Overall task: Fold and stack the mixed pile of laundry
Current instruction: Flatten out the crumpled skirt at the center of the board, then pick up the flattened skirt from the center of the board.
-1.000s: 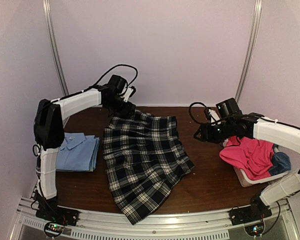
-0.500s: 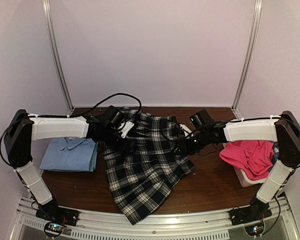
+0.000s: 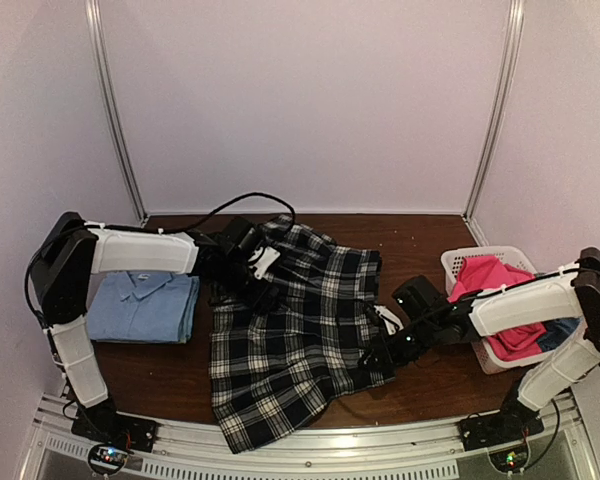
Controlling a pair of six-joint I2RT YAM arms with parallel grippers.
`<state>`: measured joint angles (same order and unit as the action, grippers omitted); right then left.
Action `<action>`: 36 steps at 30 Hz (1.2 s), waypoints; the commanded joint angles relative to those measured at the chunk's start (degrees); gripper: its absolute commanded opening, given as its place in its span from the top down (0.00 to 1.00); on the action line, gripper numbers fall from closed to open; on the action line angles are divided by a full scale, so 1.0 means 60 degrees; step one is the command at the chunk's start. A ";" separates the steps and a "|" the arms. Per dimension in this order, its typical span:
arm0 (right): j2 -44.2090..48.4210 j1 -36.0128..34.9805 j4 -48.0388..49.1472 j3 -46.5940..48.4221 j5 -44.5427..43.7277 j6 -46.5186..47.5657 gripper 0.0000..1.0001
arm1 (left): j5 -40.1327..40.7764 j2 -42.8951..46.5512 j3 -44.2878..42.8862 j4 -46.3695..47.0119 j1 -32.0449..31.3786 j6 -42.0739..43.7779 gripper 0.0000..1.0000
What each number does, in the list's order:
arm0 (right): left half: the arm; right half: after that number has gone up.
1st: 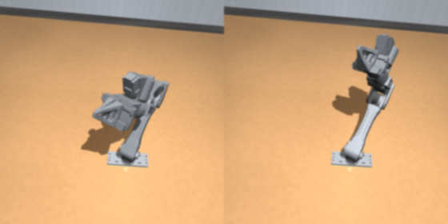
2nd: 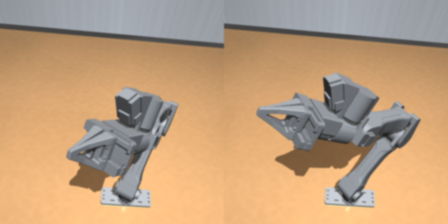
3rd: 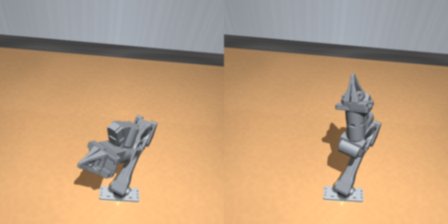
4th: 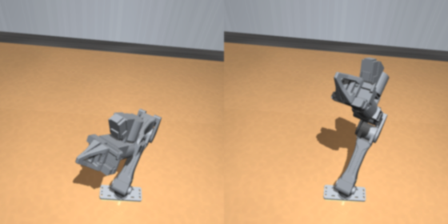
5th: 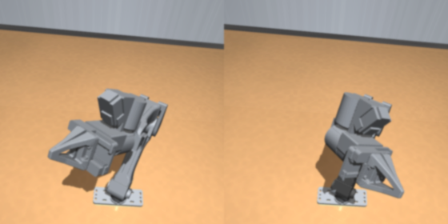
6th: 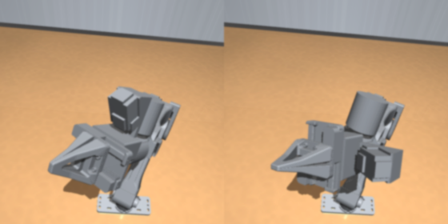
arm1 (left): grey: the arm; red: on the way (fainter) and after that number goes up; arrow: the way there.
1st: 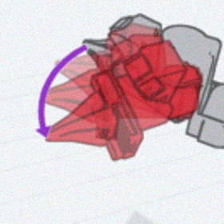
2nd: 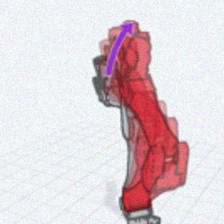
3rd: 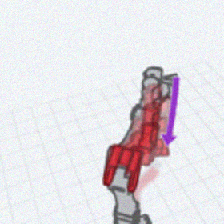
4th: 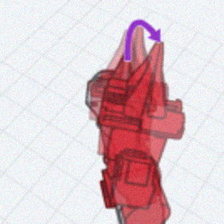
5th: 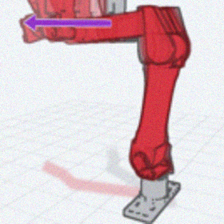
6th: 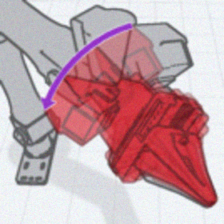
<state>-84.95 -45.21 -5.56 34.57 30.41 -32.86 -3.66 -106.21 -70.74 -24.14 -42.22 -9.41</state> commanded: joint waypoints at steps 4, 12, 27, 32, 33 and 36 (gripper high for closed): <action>0.1383 0.1876 -0.1270 0.2115 -0.1276 0.1351 0.46 | -0.1061 0.0876 -0.0852 0.0693 0.1079 0.0528 0.23; -0.1985 0.3939 -0.2173 0.6428 -0.2629 0.2035 0.35 | -0.1726 0.0013 -0.2810 0.0665 0.2348 0.0440 0.22; -0.7135 0.4839 -0.3359 1.0501 -0.0281 0.3514 0.27 | -0.1675 -0.2682 -0.5402 0.0420 0.3027 0.0437 0.15; -0.7894 0.4948 -0.3749 1.1315 -0.0247 0.3746 0.49 | -0.1438 -0.3197 -0.5842 0.0450 0.3198 0.0311 0.15; -0.7918 0.4976 -0.3750 1.1357 -0.0134 0.3748 0.58 | -0.1453 -0.3255 -0.5897 0.0453 0.3242 0.0259 0.15; -0.7777 0.4987 -0.3790 1.1287 0.0397 0.3987 0.83 | -0.1591 -0.3283 -0.5919 0.0449 0.3400 0.0120 0.15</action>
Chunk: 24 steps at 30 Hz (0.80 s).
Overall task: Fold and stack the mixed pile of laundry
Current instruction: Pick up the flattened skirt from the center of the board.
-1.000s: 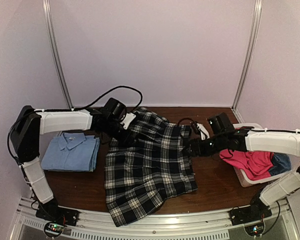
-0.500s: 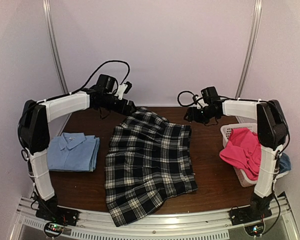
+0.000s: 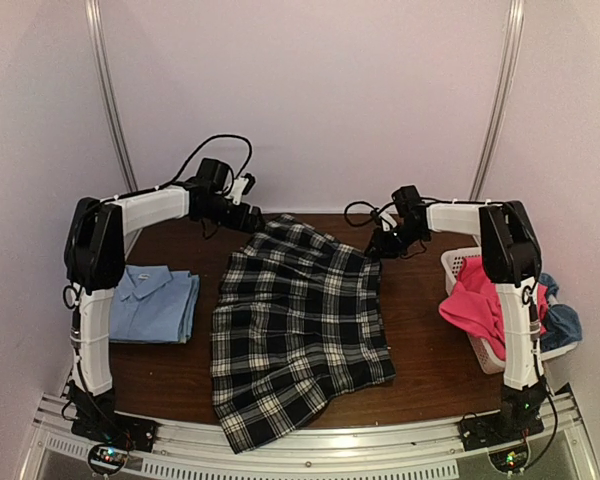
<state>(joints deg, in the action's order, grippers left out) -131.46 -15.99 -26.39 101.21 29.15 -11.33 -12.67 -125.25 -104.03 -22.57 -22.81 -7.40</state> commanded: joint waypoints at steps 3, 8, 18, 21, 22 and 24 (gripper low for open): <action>0.0679 0.0084 0.0565 -0.0515 0.1227 0.0394 1.00 | -0.0078 -0.0045 -0.0322 0.0185 0.0279 -0.0280 0.15; 0.2385 -0.0415 0.1660 -0.1427 0.1340 0.1006 1.00 | 0.0038 0.0317 -0.0146 0.0178 0.0351 -0.0296 0.15; 0.4152 -0.3083 0.0154 -0.1745 -0.0693 0.3594 1.00 | 0.1199 0.2098 0.1211 0.0219 0.0431 -0.0486 0.14; 0.4857 -0.4427 -0.0132 -0.2644 -0.1922 0.4408 1.00 | 0.1581 0.3029 0.2078 0.0272 0.0441 -0.0520 0.14; 0.5163 -0.4850 -0.0097 -0.3157 -0.2220 0.4615 1.00 | 0.1655 0.3414 0.2456 0.0333 0.0442 -0.0552 0.14; 0.5728 -0.5586 0.0161 -0.4297 -0.2657 0.4834 1.00 | 0.1632 0.4140 0.3266 0.0522 0.0436 -0.0570 0.14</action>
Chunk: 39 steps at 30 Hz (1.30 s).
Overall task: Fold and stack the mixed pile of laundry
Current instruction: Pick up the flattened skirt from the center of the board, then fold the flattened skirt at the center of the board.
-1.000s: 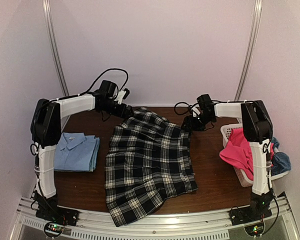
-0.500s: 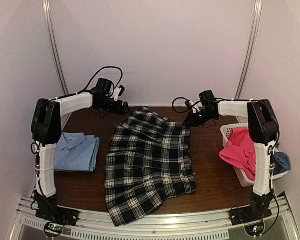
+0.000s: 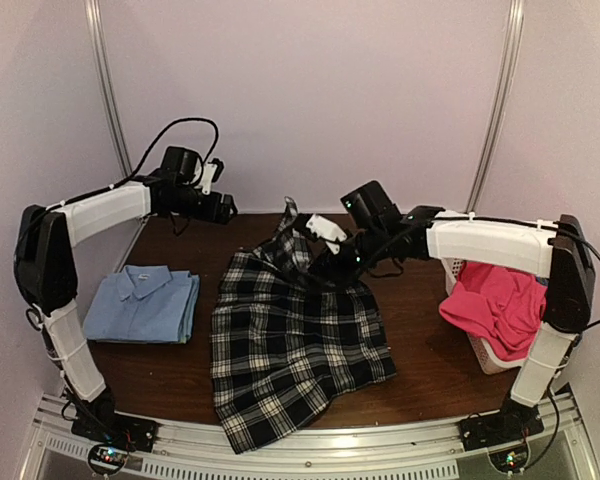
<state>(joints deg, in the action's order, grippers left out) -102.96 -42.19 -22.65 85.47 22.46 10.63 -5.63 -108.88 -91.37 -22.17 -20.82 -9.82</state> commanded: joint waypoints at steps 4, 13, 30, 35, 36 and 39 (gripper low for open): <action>0.1507 -0.1711 0.0063 -0.3786 -0.2015 0.1235 1.00 | 0.0060 0.2655 0.2535 0.0870 0.0103 0.0005 0.14; 0.1547 -0.1446 0.0920 -0.4310 -0.3238 0.0791 1.00 | -0.0686 0.3238 0.3748 0.1099 -0.0600 0.1535 0.17; 0.2612 -0.1010 0.2398 -0.5362 -0.3198 0.0493 1.00 | -0.1579 0.4468 0.6547 0.1449 -0.0690 -0.4258 0.12; 0.2585 -0.1008 0.2356 -0.5341 -0.3214 0.0430 1.00 | -0.1807 0.5159 0.7236 0.1791 -0.0875 -0.4712 0.11; 0.2603 -0.1009 0.2368 -0.5350 -0.3214 0.0417 1.00 | -0.1648 0.5354 0.7316 0.1793 -0.0944 -0.4497 0.12; 0.2688 -0.1001 0.2399 -0.5439 -0.3274 0.0393 1.00 | -0.1334 0.6111 0.7494 0.1684 -0.1015 -0.2942 0.14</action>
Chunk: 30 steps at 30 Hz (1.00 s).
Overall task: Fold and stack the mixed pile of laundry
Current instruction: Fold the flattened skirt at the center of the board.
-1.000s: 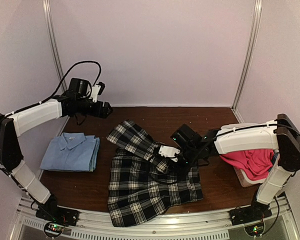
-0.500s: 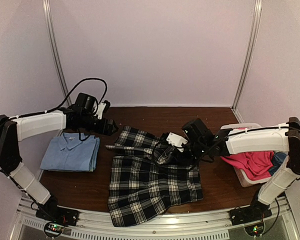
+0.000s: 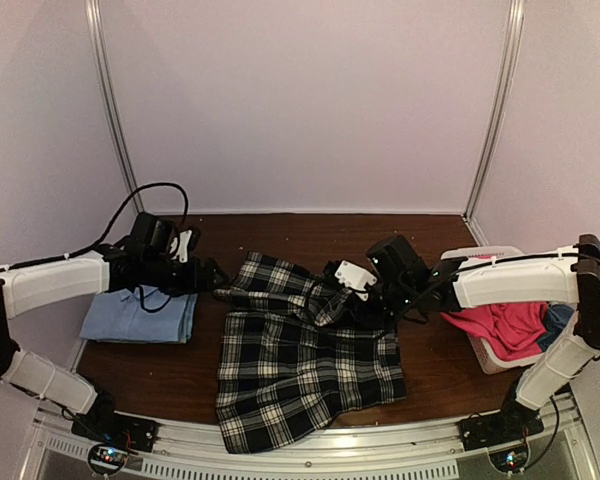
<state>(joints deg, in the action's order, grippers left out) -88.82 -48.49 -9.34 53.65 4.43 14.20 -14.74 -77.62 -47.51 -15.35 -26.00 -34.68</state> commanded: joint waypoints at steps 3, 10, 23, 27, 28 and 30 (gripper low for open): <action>0.0455 0.0125 0.0242 -0.0227 -0.0561 -0.0340 1.00 | 0.0481 0.1580 -0.0009 0.0016 -0.0484 0.3886 0.14; 0.0799 0.0377 0.1063 -0.0818 0.0067 -0.0705 1.00 | -0.0357 0.1351 -0.0158 -0.0372 -0.0941 0.8715 0.17; 0.1558 0.0473 0.2268 -0.1516 -0.0079 -0.0152 1.00 | -0.0042 -0.2712 -0.2691 -0.0730 -0.1218 1.1998 0.12; 0.1554 0.0595 0.2508 -0.1557 -0.0190 -0.0072 1.00 | 0.0442 -0.3622 -0.3531 -0.1253 -0.1204 1.2456 0.52; 0.1528 0.0651 0.2601 -0.1527 -0.0244 -0.0093 1.00 | 0.0457 -0.3702 -0.3725 -0.1374 -0.1204 1.2506 0.61; 0.1457 0.0827 0.2713 -0.1416 -0.0266 -0.0113 1.00 | 0.0378 -0.3679 -0.3971 -0.1537 -0.1193 1.2634 0.82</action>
<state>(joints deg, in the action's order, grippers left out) -80.58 -45.17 3.25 44.82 4.43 13.21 -12.75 -99.61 -67.35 -21.74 -33.08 37.04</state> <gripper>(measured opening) 0.032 0.328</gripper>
